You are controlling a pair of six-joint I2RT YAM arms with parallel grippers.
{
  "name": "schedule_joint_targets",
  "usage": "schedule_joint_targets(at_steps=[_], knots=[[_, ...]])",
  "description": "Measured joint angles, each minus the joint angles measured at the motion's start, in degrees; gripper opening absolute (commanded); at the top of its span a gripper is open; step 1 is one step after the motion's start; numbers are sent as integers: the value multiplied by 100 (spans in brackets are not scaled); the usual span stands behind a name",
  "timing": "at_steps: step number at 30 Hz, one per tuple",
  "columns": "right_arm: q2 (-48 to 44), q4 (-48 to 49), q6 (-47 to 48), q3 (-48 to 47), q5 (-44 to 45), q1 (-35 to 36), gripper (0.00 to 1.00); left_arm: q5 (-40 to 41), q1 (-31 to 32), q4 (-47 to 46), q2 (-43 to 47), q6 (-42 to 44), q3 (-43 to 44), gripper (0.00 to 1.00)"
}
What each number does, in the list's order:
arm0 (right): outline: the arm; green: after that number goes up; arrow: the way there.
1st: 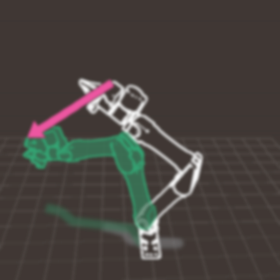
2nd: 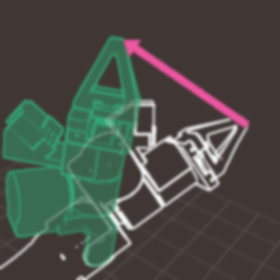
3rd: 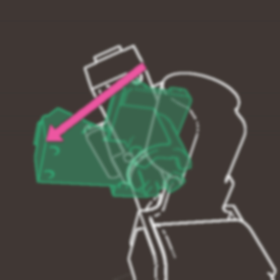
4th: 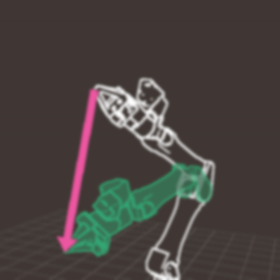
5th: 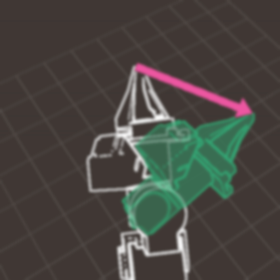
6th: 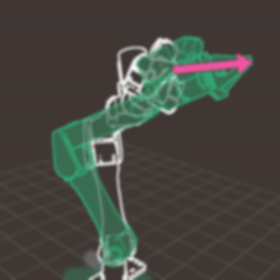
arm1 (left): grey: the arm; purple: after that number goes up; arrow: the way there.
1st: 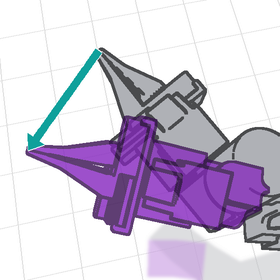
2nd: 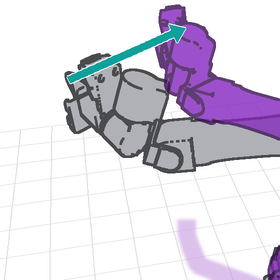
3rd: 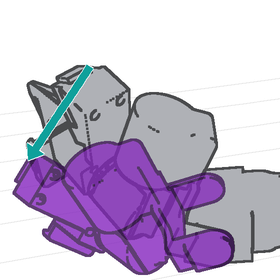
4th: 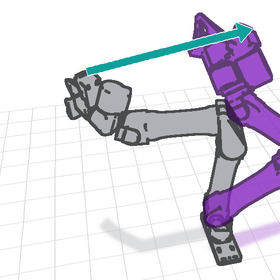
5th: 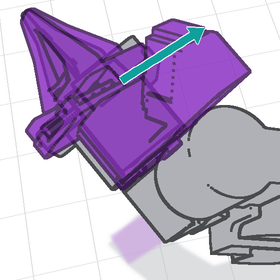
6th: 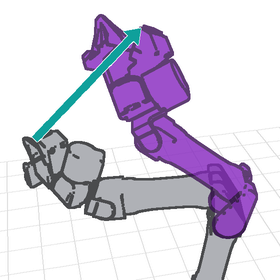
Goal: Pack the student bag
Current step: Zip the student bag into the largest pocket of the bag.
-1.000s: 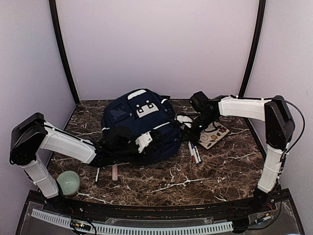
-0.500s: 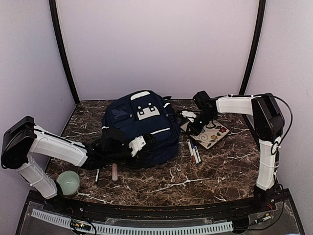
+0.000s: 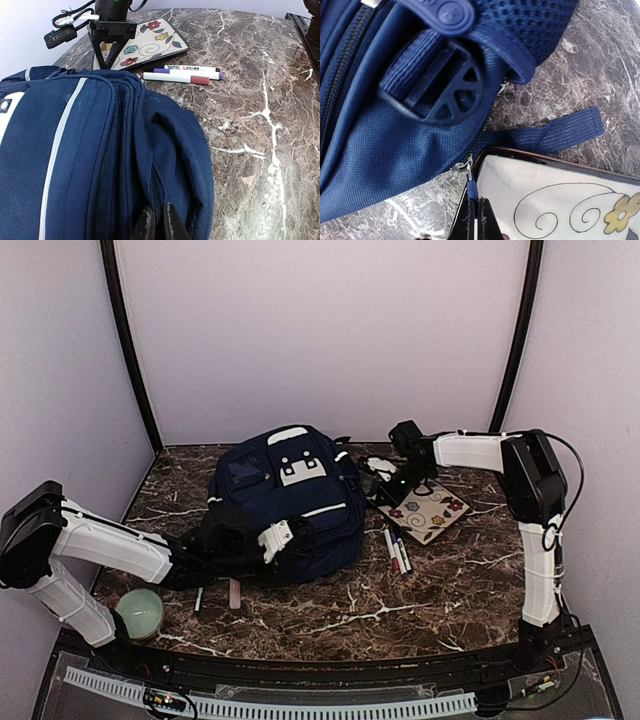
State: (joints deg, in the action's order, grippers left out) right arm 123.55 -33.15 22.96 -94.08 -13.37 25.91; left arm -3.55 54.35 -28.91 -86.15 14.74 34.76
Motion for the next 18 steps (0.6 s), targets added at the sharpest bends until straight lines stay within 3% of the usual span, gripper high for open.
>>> schedule_joint_targets(at_steps=[18], knots=[[308, 136, -518, -393, 42, -11, 0, 13, 24, 0, 0, -17, -7, 9]])
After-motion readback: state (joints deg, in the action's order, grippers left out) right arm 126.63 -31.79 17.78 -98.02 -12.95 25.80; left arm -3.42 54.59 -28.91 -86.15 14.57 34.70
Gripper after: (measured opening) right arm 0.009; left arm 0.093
